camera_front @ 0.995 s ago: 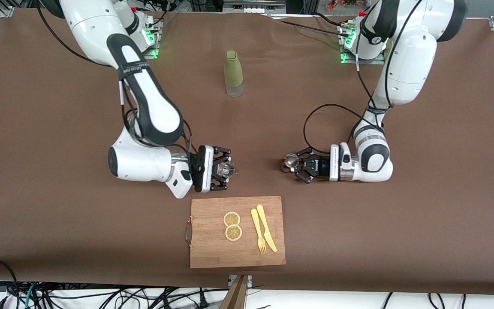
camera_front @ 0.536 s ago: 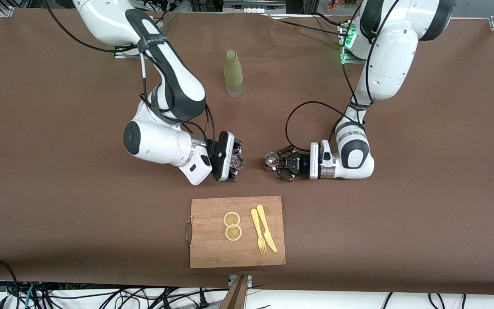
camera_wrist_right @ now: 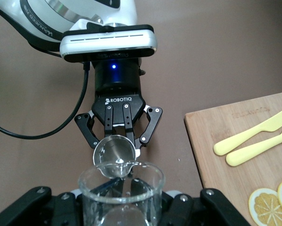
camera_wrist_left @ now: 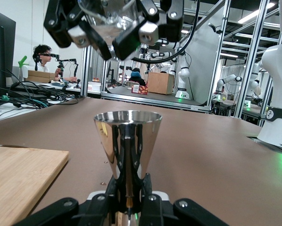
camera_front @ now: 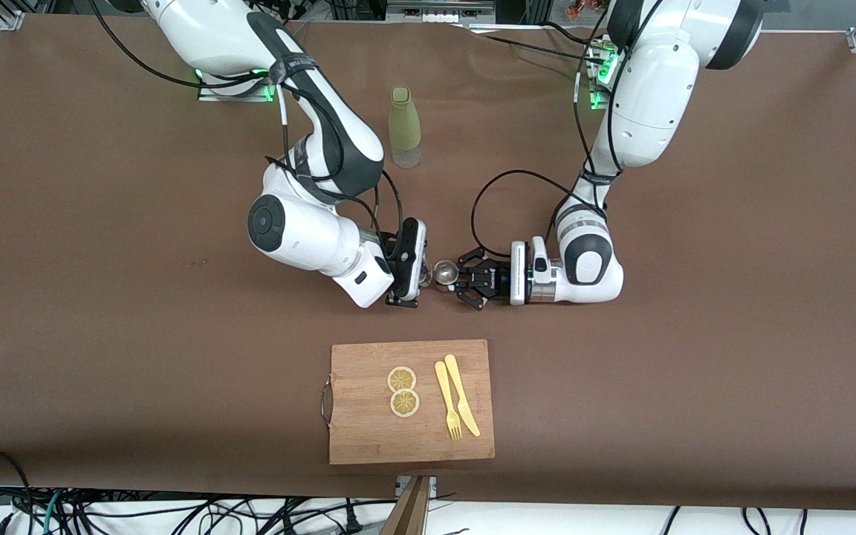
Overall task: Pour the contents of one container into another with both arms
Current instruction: 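Tilt the glass cup with the right gripper, pouring into the jigger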
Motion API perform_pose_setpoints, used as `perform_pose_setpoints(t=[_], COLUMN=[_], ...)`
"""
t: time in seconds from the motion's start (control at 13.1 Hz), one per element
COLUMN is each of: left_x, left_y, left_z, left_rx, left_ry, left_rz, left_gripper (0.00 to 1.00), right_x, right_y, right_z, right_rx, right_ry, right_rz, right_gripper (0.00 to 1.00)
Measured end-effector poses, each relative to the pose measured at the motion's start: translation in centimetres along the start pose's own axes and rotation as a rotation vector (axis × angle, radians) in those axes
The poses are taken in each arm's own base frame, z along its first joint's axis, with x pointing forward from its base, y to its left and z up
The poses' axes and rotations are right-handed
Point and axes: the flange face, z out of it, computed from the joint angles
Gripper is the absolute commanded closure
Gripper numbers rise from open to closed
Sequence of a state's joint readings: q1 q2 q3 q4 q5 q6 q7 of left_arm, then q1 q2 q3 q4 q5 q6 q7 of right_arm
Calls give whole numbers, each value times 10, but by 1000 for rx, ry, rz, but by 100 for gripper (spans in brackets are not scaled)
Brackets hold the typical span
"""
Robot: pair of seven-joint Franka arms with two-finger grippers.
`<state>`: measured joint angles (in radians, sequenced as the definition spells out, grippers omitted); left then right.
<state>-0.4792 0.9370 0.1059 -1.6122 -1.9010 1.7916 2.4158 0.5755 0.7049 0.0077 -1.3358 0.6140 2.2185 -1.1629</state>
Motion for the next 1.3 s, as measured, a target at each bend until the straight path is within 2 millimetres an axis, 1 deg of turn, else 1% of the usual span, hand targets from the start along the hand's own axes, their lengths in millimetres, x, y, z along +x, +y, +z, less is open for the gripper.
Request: perform_pose_setpoints(t=[0.15,0.54,1.3], left_x=[1,3,1], left_y=[-1,-4,-4], left_z=[7,16,19], left_rx=[-1,6,6], left_ry=[-11,-29,-32], left_rz=[3,11,13], left_gripper=[100,100,100], right_x=[-4,-6,-13], right_y=[-3,-14,-14], right_z=[8,25,29], right_rx=[5,17,0], right_ry=[-27,-79,-141], right_rz=[-12,-43,-82], right_gripper=[93,93,93])
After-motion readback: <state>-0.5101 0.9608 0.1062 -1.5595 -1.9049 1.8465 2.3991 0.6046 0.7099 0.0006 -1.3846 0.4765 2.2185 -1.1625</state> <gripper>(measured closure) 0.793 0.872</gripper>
